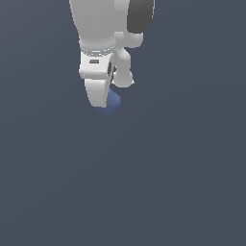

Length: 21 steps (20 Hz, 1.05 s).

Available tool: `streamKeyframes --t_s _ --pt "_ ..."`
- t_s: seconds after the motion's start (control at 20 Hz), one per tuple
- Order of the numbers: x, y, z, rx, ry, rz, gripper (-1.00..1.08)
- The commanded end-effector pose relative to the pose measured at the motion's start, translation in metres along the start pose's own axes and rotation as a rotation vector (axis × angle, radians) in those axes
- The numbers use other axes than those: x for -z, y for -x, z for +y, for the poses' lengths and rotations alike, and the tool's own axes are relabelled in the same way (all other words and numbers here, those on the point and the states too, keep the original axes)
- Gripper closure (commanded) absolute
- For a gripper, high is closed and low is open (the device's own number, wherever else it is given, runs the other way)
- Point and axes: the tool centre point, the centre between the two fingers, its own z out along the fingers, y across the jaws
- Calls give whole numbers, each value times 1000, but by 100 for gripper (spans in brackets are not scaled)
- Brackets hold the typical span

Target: Pick up the object and move it to a goal position.

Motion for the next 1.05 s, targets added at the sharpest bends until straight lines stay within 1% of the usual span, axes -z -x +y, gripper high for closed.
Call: streamKeyframes --t_s 0.0,0.25,0.5,0.75,1.0 --pt "24 8 3 0 -1 -1 108" --pt "60 20 10 -1 -1 -2 108" --pt "83 28 15 -2 -1 -2 108" --pt "96 33 18 -2 -1 -3 108" --pt "98 34 19 -2 -1 -3 108"
